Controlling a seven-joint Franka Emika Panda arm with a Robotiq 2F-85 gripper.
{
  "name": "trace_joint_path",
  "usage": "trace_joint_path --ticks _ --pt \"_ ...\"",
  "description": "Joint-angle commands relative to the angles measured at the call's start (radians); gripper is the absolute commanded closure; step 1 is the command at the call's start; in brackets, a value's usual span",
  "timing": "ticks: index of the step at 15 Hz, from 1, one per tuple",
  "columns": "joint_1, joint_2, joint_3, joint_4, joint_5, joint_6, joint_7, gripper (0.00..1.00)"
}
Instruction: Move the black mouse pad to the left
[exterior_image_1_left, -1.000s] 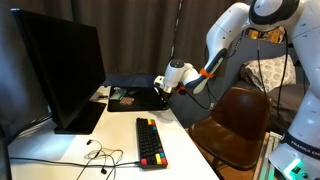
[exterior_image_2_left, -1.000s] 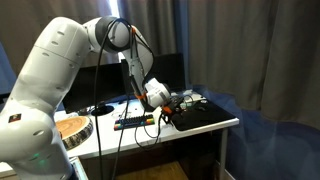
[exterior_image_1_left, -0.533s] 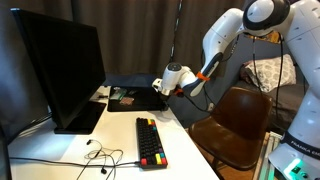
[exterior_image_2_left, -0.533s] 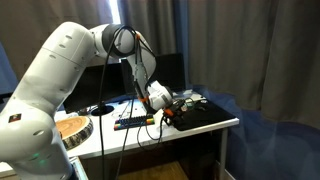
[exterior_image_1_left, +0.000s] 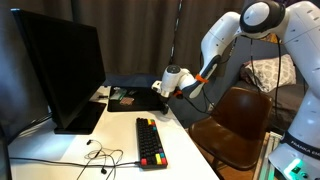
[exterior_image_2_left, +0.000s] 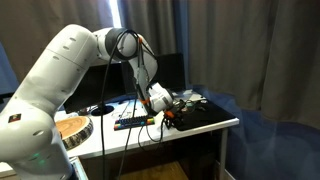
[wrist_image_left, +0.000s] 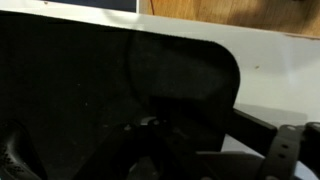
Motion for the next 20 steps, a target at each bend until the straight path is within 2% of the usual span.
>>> trace_joint_path --ticks 1,6,7,8,9,11,13,20 --pt "-0.006 0.03 -0.002 0.035 -0.004 0.019 -0.006 0.46" --pt "-0.006 0.026 -0.005 0.034 -0.008 0.02 -0.001 0.52" --pt "-0.006 0.024 -0.005 0.033 -0.008 0.021 0.0 0.6" --pt "-0.007 0.022 -0.005 0.031 -0.008 0.021 0.0 0.63" --pt "-0.007 0.02 -0.004 0.032 -0.007 0.02 -0.002 0.76" --pt "-0.008 0.017 -0.002 0.032 -0.005 0.018 -0.005 0.83" --pt "-0.008 0.011 -0.002 0.033 -0.004 0.015 -0.006 1.0" --pt "-0.012 -0.055 0.023 -0.034 0.013 0.014 -0.025 0.98"
